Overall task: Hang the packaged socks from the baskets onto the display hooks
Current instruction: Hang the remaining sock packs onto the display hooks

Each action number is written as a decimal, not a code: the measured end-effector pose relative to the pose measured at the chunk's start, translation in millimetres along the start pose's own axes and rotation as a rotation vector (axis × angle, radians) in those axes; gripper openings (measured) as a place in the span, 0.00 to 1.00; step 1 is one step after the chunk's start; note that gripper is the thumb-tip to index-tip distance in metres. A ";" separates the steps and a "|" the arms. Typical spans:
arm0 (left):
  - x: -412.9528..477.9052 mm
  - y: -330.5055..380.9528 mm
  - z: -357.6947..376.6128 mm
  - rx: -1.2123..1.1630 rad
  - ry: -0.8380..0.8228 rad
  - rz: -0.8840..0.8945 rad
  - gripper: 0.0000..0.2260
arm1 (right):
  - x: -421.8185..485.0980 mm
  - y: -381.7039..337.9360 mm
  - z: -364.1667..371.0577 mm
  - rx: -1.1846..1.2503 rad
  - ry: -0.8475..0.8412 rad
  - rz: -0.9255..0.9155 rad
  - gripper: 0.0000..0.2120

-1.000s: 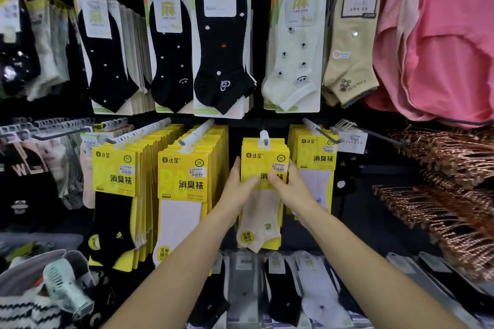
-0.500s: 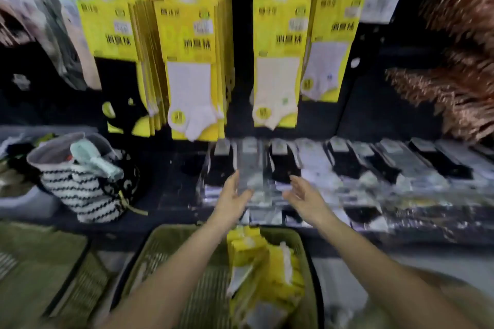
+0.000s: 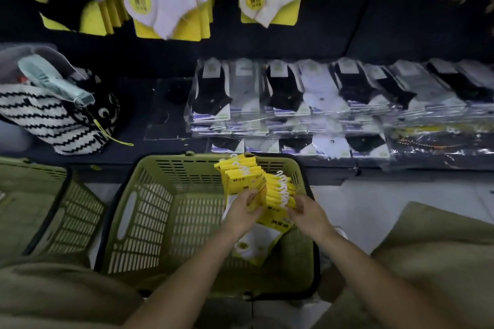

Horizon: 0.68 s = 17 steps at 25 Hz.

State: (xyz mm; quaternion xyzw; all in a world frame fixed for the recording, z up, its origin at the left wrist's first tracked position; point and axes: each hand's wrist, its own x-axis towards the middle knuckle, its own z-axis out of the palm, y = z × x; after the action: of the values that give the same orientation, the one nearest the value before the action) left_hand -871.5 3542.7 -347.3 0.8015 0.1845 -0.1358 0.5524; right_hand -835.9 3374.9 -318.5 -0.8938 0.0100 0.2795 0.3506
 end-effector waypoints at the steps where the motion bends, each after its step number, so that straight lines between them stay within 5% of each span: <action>1: 3.2 1.7 5.3 0.010 -0.001 0.044 0.22 | -0.7 1.4 3.6 0.003 -0.008 0.000 0.20; 11: 21.5 -5.2 17.4 0.398 0.020 0.086 0.32 | 1.6 6.4 9.6 0.090 -0.052 -0.014 0.21; 17: 15.6 -5.8 19.9 0.411 0.008 0.098 0.32 | 1.9 9.3 13.1 0.107 -0.051 -0.034 0.23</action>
State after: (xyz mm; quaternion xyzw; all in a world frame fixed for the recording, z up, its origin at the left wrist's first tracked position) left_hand -860.4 3528.2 -365.8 0.9058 0.1156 -0.1404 0.3828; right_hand -842.7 3376.5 -333.0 -0.8663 0.0009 0.2953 0.4029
